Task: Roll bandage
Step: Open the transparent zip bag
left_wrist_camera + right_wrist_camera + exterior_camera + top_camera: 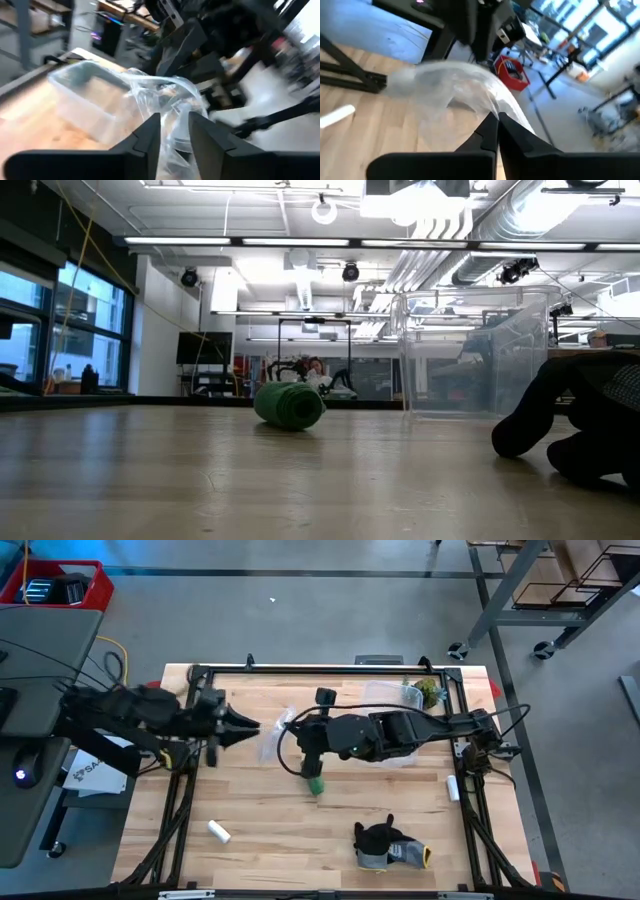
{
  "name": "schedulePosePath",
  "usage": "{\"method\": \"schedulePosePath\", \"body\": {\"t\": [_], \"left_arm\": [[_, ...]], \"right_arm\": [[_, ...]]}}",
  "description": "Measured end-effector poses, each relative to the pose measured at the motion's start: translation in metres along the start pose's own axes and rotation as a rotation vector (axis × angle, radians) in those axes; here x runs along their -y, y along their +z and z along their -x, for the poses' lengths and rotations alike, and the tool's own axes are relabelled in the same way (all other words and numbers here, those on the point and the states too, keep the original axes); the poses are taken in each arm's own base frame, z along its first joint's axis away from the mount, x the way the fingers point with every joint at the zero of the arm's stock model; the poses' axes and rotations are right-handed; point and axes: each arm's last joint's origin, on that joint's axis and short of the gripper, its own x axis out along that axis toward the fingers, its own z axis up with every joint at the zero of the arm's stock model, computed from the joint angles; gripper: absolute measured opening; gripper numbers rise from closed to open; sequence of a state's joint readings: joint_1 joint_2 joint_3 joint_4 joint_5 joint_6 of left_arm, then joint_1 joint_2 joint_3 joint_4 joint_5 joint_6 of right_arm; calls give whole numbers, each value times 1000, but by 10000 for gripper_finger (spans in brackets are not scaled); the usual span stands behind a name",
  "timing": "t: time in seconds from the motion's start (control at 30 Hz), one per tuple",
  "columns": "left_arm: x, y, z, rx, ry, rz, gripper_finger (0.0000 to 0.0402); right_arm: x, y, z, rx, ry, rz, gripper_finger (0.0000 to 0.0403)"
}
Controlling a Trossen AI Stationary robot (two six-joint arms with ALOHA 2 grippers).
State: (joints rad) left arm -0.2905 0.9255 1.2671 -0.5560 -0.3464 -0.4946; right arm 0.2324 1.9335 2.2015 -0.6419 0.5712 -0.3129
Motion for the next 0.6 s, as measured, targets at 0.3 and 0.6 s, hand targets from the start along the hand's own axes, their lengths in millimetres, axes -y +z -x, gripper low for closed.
{"method": "schedulePosePath", "body": {"t": [0.3, 0.6], "left_arm": [[-8, 9, 22, 41, -57, 238, 152], [4, 7, -4, -19, -235, 481, 183]], "right_arm": [[15, 16, 9, 118, 82, 25, 0], [10, 27, 16, 234, 104, 130, 0]]}}
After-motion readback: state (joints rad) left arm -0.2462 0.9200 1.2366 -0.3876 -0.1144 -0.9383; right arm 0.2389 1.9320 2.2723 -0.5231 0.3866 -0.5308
